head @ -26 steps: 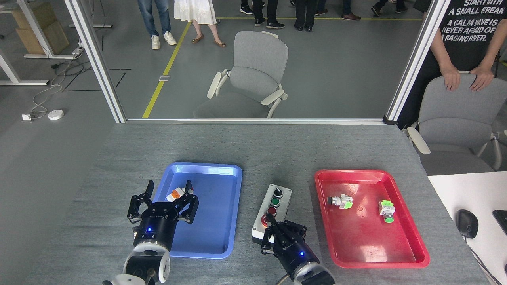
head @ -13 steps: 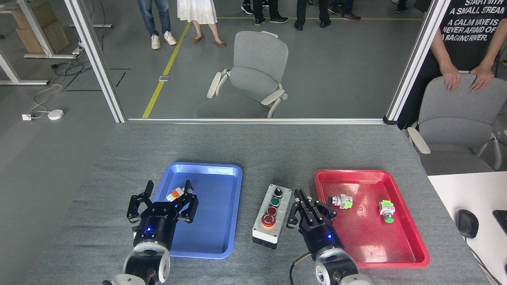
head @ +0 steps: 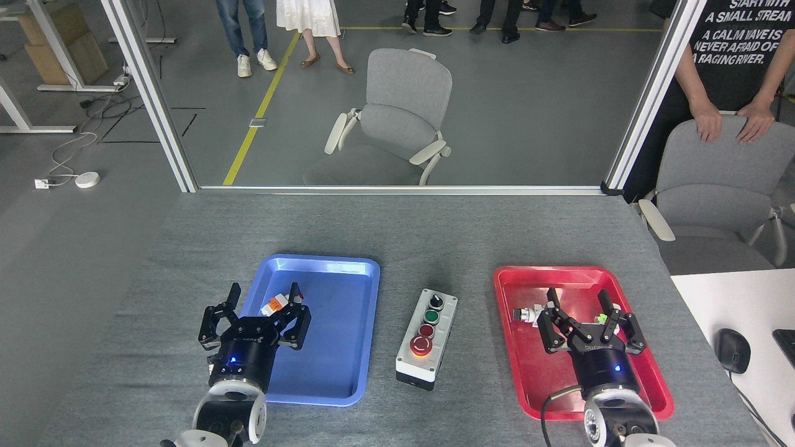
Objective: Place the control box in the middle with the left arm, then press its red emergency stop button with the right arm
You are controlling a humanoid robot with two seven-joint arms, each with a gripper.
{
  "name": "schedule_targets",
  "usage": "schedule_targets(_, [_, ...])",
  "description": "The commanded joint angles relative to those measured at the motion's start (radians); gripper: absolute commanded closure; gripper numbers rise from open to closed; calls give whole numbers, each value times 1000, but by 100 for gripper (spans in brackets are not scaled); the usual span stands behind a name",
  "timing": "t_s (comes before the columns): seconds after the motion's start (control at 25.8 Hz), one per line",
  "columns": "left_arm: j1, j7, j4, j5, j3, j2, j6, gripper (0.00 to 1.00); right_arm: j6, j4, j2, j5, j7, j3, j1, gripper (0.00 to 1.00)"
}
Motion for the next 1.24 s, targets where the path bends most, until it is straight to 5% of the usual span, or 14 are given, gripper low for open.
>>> schedule_targets(0.0, [0, 1, 0, 0, 0, -1, 1, 1, 0, -37, -57, -26, -54, -47, 31, 1])
schedule_targets(0.23, [0, 1, 0, 2, 9, -1, 2, 1, 15, -37, -116, -110, -234, -56, 94, 1])
schedule_targets(0.35, [0, 1, 0, 2, 15, -1, 1, 1, 54, -31, -136, -113, -191, -50, 105, 1])
schedule_targets(0.54, [0, 1, 0, 2, 15, -1, 2, 1, 68, -48, -146, -127, 104, -41, 93, 1])
schedule_targets(1.2, [-1, 1, -2, 2, 20, 1, 1, 1, 68, -84, -165, -128, 16, -10, 93, 1])
